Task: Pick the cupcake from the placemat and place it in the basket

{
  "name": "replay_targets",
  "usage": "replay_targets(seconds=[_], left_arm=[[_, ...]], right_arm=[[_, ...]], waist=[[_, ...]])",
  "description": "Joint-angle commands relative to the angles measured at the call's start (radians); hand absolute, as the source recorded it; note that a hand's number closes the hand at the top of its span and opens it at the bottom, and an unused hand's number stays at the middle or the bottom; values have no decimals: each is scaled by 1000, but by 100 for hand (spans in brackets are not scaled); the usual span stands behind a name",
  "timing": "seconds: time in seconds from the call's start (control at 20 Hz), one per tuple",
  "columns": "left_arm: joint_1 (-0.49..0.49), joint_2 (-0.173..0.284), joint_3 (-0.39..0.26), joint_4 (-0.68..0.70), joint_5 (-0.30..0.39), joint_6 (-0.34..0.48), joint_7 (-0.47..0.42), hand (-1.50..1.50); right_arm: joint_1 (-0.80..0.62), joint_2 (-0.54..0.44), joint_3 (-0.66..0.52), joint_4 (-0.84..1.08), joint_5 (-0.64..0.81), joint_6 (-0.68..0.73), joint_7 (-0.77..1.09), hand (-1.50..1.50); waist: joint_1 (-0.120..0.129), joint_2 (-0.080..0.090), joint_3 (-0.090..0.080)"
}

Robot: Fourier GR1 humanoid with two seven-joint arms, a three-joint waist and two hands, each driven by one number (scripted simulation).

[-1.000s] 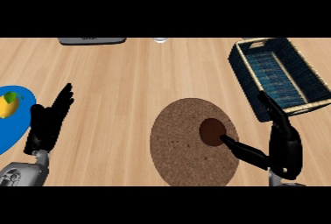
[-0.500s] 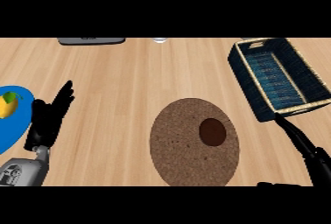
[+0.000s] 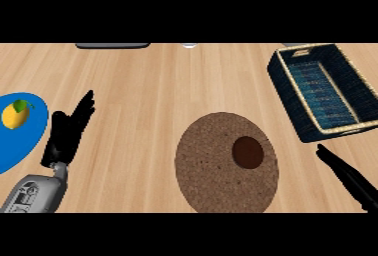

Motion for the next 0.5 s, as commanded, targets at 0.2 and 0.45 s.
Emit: replay_targets(seconds=[0.2, 0.45], left_arm=[[-29, -10, 57, 13, -21, -58, 10, 0], [-37, -52, 77, 89, -47, -62, -59, 0]], right_arm=[[-39, 108, -85, 28, 36, 31, 30, -150], [-16, 191, -35, 40, 170, -5, 44, -150]], waist=[[11, 2, 2], [9, 2, 2]])
